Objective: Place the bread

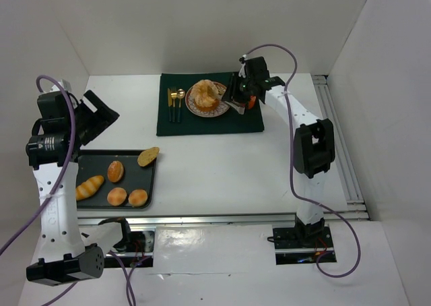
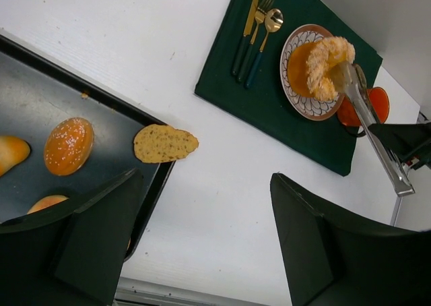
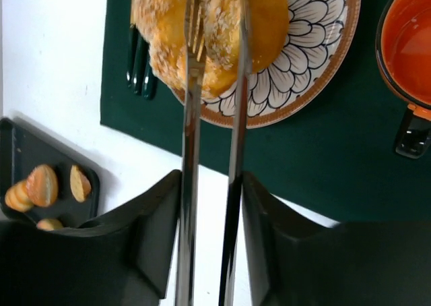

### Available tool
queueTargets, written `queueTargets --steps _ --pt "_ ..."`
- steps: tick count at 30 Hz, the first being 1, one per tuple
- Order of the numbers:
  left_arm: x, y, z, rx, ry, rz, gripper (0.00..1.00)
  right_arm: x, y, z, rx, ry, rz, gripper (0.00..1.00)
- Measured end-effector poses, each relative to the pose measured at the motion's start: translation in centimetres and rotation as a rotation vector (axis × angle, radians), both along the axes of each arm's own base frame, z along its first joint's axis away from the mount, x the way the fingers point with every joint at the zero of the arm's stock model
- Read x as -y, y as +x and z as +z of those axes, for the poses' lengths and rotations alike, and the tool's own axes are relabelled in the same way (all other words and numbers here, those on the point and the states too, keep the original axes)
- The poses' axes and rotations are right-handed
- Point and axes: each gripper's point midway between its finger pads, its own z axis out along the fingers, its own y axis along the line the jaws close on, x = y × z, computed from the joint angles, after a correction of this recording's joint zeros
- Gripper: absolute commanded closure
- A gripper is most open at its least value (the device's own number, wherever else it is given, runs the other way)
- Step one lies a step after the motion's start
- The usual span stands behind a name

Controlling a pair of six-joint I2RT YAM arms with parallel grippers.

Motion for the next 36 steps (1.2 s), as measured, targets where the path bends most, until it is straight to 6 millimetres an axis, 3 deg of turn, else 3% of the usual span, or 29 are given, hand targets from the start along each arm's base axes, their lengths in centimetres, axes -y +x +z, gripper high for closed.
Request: queueTargets --steps 4,10,16,19,21,25,28,33,36 --pt "0.3 0.1 -0.4 -0.005 -0.01 -0.013 0.12 0.2 1.1 0.1 0.003 -0.013 -0.011 0.46" --pt "0.4 0.1 -1.0 -0.018 -0.017 -0.019 0.12 0.0 2.5 4.9 0.108 0.009 -0.012 0.42" --pt "0.3 0.2 -0.9 -0.015 -0.015 -0.018 0.12 0.7 0.7 7.0 0.149 0.01 -0.01 0.42" --pt "0.4 0.2 -0.9 -0.014 -0.015 -0.019 0.12 1.6 -2.6 6.6 0.161 -0.015 -0.019 0.42" --pt "0.3 0.2 -0.9 -0.012 -0.014 -0.019 0.12 1.8 -5.8 6.0 0.173 -0.042 -0.016 0.42" --pt "0.3 0.3 -1.0 -0.014 -0.014 -0.02 0.13 0.5 -13.0 4.8 0.223 -0.072 0.035 0.42" --pt "0.3 0.4 -1.6 -0.031 -0.019 -0.022 0.13 -0.1 -17.5 2.4 0.242 -0.1 0.061 0.42" --pt "0.4 0.4 -2.1 -0.046 -0.023 -0.023 0.13 -0.4 -20.1 -1.9 0.223 -0.178 0.065 0.42" --pt "0.4 0.4 -2.1 -0.045 -0.023 -0.023 0.13 -2.4 -20.7 -4.2 0.23 -0.205 0.098 0.41"
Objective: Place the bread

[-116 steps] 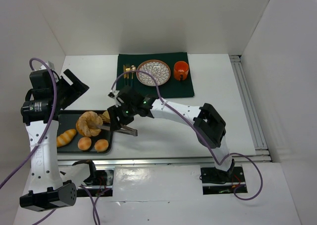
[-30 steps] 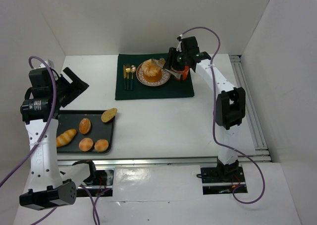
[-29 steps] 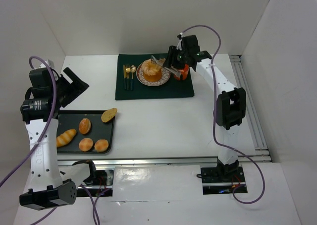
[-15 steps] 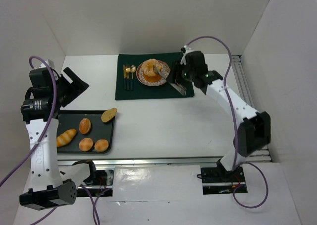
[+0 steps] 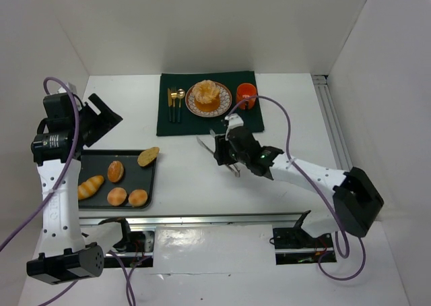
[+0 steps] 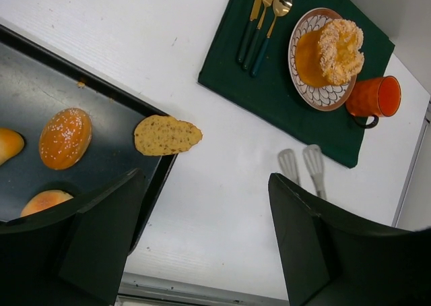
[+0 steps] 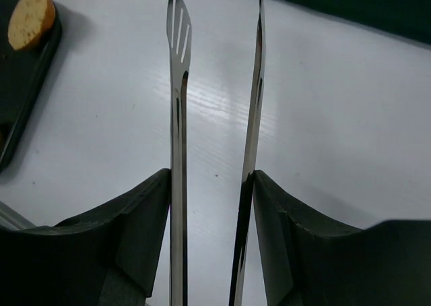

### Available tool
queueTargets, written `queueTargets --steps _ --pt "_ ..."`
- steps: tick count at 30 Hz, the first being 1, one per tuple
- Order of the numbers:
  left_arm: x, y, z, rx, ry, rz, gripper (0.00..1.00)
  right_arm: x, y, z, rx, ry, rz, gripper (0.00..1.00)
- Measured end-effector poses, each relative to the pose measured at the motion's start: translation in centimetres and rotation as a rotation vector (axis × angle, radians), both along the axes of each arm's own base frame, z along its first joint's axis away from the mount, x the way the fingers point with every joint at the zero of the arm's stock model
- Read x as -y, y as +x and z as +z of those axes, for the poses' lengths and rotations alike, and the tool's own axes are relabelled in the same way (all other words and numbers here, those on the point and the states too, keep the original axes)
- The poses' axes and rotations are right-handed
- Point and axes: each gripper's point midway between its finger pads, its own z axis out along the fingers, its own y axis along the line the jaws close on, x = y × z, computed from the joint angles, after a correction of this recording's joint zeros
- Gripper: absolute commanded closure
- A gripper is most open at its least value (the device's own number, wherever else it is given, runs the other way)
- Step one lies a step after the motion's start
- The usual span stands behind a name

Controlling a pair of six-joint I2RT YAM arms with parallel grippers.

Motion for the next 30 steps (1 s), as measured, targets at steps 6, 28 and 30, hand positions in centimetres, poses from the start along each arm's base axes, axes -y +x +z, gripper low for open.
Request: queueTargets --steps 6,28,30 --pt "0.2 -0.1 -0.3 0.001 -0.007 -0.009 0.12 -2.3 -0.2 -4.6 -0.045 -0.046 0.028 0.09" --pt "2.0 1.4 -8.9 -0.194 -0.095 -0.133 0.05 10.0 4.0 -0.4 -0.043 -0.112 -0.5 0.0" --pt "2.2 1.6 -9.5 -0.208 -0.091 -0.148 0.05 11.5 2.8 -2.2 -0.097 -0.142 -0.531 0.0"
